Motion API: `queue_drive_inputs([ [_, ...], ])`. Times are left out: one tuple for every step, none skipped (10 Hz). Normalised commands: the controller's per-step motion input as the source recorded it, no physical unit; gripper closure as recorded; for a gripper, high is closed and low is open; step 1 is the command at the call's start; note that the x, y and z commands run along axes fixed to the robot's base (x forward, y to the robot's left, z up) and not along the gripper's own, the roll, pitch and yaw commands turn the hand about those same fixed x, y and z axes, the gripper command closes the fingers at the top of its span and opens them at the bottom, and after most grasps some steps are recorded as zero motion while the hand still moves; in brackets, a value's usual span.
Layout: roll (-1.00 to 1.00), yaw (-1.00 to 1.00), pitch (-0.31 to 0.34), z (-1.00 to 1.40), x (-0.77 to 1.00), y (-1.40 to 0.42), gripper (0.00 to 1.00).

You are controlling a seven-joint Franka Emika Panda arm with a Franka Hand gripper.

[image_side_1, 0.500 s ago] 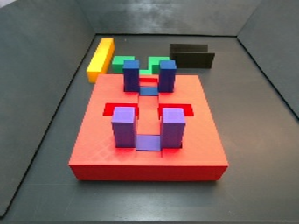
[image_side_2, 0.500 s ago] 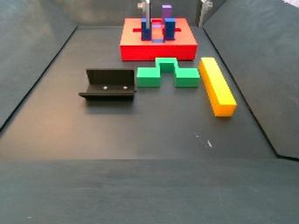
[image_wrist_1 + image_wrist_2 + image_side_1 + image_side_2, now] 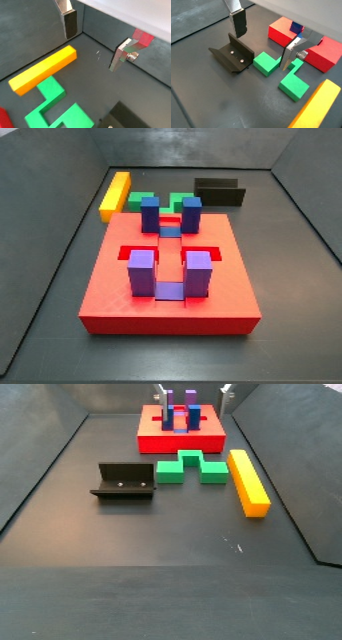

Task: Pick up the yellow object. Move up. Move to above the board. Insert the yellow object.
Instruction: Pick up the yellow object.

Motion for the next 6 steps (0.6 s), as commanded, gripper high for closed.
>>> queue_drive_inputs([
  [0.14,0.06,0.021,-0.21,0.23,-0.41,0.00],
  [0.14,0.06,0.011,-0.21,0.24,-0.41,0.00],
  [0.16,0.07,0.000,-0.22,0.21,-0.44,0.00],
  [0.14,0.06,0.014,-0.20,0.23,-0.41,0.00],
  [0.14,0.05,0.026,-0.17,0.21,-0.38,0.00],
  [0.12,0.05,0.041,-0.15,0.25,-0.32,0.00],
])
